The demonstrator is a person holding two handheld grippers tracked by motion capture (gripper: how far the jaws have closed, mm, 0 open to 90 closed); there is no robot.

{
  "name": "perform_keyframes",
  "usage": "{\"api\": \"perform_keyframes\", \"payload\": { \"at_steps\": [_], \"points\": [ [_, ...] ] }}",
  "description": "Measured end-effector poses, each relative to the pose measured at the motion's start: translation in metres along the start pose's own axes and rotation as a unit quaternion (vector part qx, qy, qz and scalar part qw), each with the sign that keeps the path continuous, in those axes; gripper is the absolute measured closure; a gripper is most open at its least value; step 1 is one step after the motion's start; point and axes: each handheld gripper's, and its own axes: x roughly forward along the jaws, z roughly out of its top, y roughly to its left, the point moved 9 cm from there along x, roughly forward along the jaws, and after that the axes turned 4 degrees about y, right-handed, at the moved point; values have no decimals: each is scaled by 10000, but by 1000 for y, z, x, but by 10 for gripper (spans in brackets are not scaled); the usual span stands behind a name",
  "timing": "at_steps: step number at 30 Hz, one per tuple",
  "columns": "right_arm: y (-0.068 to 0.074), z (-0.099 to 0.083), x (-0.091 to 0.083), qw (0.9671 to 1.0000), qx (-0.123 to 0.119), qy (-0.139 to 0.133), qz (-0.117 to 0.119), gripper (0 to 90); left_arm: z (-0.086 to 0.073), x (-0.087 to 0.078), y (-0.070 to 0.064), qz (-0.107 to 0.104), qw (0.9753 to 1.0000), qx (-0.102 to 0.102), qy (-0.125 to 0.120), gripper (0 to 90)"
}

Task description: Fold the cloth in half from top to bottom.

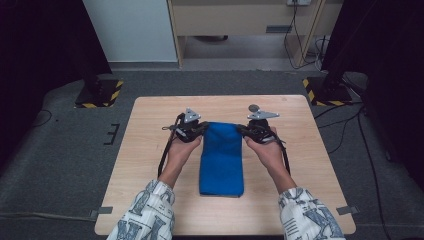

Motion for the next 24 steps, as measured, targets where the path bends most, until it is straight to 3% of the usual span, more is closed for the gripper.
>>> {"api": "perform_keyframes", "payload": {
  "at_steps": [10, 24],
  "points": [
    [15, -7, -19, 9997, -120, -138, 147, 861, -2, -18, -12, -84, 9998, 61, -153, 859],
    [34, -38, -25, 9986, -384, 76, 355, 859, -31, -33, -32, -278, 9994, 174, -150, 858]
  ]
}}
